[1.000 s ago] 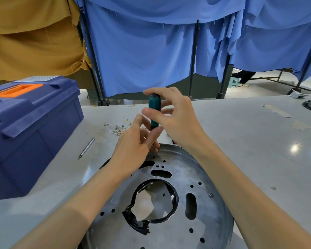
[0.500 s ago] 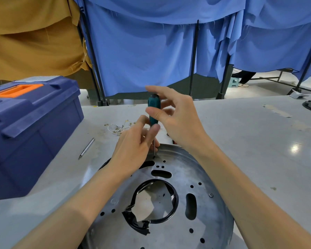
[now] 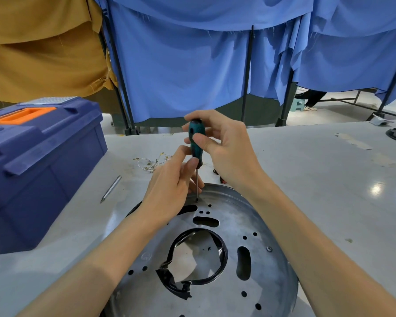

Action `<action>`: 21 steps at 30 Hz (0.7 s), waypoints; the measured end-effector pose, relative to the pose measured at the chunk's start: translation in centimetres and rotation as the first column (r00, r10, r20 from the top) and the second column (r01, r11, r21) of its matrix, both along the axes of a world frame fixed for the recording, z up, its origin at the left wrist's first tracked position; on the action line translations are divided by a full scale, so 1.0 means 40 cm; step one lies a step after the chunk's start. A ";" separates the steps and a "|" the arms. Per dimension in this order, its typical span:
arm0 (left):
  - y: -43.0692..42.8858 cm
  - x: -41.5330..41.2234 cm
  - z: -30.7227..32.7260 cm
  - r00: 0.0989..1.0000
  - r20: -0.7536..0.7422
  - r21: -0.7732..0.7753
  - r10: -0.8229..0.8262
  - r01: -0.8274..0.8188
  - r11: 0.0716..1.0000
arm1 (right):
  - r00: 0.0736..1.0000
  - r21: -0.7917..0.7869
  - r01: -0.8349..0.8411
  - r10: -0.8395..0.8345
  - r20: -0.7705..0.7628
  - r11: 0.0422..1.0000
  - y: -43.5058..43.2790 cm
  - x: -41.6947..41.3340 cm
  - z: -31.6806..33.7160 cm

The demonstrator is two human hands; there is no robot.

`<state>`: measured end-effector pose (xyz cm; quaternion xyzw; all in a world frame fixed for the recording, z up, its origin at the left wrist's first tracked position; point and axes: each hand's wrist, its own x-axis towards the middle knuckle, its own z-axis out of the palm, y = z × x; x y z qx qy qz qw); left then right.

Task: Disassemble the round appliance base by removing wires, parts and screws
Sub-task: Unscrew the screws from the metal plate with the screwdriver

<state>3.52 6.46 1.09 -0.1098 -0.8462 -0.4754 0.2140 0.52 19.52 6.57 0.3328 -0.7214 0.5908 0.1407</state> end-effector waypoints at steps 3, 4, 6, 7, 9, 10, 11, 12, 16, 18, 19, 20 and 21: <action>0.004 0.005 0.004 0.999 0.008 0.011 0.035 -0.035 0.999 | 1.000 0.025 0.018 -0.018 -0.016 1.000 -0.002 0.003 -0.003; 0.004 0.007 0.005 0.999 0.012 0.013 0.047 -0.047 0.999 | 0.999 0.041 0.037 -0.036 -0.030 0.998 -0.002 0.003 -0.005; 0.004 0.006 0.002 0.999 0.020 0.027 0.043 -0.044 0.999 | 0.997 0.046 0.063 -0.061 -0.048 0.997 -0.001 0.001 -0.004; 0.003 0.004 0.001 0.999 0.023 0.034 0.030 -0.030 0.999 | 0.997 0.037 0.065 -0.064 -0.047 0.997 0.000 0.001 -0.003; 0.000 0.000 -0.001 1.000 0.023 0.023 0.009 -0.009 1.000 | 0.999 0.008 0.042 -0.042 -0.015 0.999 0.003 0.001 0.001; 0.001 -0.001 -0.001 1.000 0.019 0.009 0.008 -0.008 1.000 | 1.000 -0.004 0.025 -0.025 0.004 1.000 0.004 0.001 0.003; 0.000 -0.002 -0.001 1.000 0.018 -0.002 0.009 -0.009 1.000 | 1.000 -0.012 0.009 -0.009 0.018 1.000 0.004 0.001 0.003; 0.001 -0.002 0.000 1.000 0.020 0.000 0.011 -0.011 1.000 | 1.000 -0.014 -0.003 0.003 0.027 1.000 0.003 0.002 0.003; 0.004 0.007 0.004 0.998 0.026 0.018 0.048 -0.049 0.999 | 1.000 0.020 0.010 -0.010 0.003 1.000 0.000 0.007 -0.001; 0.004 0.007 0.005 0.999 0.026 0.008 0.040 -0.040 0.999 | 1.000 0.014 0.031 -0.031 -0.005 0.999 0.002 0.005 0.000; 0.004 0.006 0.006 0.999 0.026 0.008 0.029 -0.029 1.000 | 1.000 0.002 0.031 -0.031 0.003 1.000 0.004 0.003 0.002; 0.004 0.004 0.005 1.000 0.021 0.003 0.018 -0.018 1.000 | 1.000 -0.014 0.019 -0.019 0.022 1.000 0.006 0.000 0.003; 0.003 0.002 0.004 1.000 0.014 -0.013 0.014 -0.013 1.000 | 0.999 -0.028 0.003 -0.002 0.042 1.000 0.006 -0.002 0.004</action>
